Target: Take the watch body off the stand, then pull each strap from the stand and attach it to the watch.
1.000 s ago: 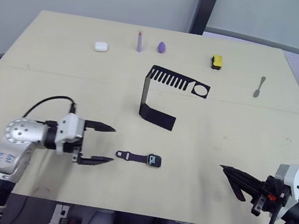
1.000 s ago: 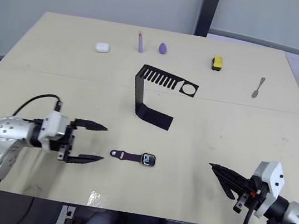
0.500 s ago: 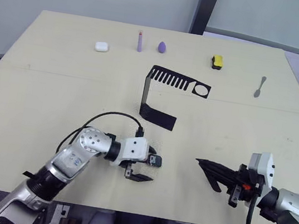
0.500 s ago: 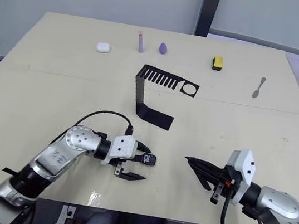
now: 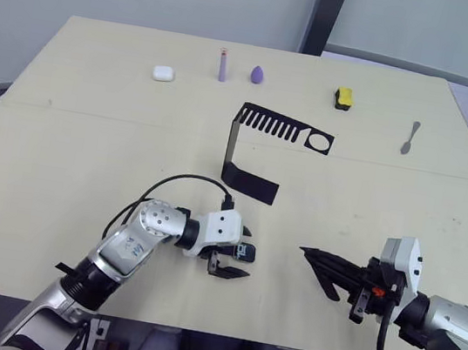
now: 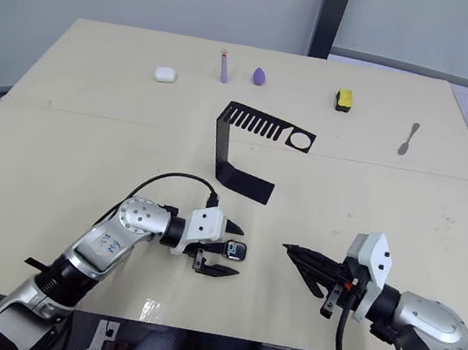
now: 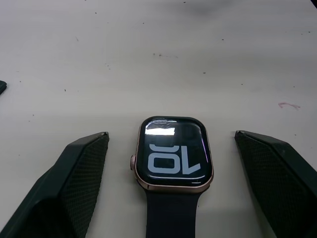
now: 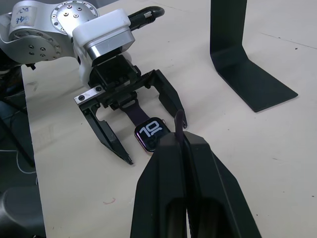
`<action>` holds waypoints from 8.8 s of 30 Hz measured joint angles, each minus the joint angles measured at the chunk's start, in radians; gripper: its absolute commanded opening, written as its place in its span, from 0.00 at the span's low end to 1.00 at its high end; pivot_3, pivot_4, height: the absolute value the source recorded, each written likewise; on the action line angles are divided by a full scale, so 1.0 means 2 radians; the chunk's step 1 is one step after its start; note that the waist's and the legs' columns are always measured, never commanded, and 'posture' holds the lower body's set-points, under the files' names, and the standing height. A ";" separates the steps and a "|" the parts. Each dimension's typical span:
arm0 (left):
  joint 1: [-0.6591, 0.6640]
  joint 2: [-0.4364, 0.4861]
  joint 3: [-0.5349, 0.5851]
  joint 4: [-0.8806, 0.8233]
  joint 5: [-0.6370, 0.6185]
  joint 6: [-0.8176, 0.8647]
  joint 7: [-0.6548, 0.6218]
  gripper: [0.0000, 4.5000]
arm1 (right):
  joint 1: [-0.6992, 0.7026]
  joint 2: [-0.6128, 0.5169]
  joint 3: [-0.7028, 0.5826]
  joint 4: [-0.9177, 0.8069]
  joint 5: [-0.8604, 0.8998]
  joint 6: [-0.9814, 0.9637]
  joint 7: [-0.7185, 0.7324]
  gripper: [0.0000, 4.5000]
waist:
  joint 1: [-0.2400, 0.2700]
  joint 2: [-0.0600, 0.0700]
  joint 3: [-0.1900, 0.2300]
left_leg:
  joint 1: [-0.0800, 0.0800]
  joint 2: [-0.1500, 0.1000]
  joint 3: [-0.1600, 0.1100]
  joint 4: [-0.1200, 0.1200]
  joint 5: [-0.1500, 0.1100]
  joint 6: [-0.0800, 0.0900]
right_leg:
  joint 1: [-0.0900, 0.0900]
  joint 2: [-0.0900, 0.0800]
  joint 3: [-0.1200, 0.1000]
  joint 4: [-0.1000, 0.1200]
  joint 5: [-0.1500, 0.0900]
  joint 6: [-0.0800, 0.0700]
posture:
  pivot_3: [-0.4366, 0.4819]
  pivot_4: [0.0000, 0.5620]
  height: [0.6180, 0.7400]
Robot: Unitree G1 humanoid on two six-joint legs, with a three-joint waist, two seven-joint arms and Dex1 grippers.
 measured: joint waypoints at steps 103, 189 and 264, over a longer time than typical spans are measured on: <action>-0.065 -0.008 0.144 0.039 -0.322 0.298 -0.060 0.36 | -0.069 0.050 0.140 0.004 -0.313 -0.283 -0.031 0.00 | -0.003 -0.002 -0.008 | 0.001 0.000 0.001 0.002 -0.001 -0.001 | 0.000 0.002 0.004 0.002 -0.001 0.001 | 0.48 0.27 1.00; -0.065 -0.023 0.146 0.039 -0.321 0.307 -0.011 0.36 | -0.091 0.076 0.162 0.043 -0.349 -0.291 -0.038 0.00 | -0.003 -0.002 -0.008 | 0.001 0.000 0.001 0.002 -0.001 -0.001 | 0.000 0.002 0.004 0.002 -0.001 0.001 | 0.48 0.27 1.00; -0.075 -0.048 0.139 0.042 -0.297 0.303 0.020 0.36 | -0.105 0.096 0.168 0.046 -0.379 -0.228 -0.052 0.00 | -0.004 -0.002 -0.008 | 0.001 0.000 0.001 0.002 -0.001 -0.001 | 0.000 0.002 0.004 0.005 -0.001 0.001 | 0.48 0.27 1.00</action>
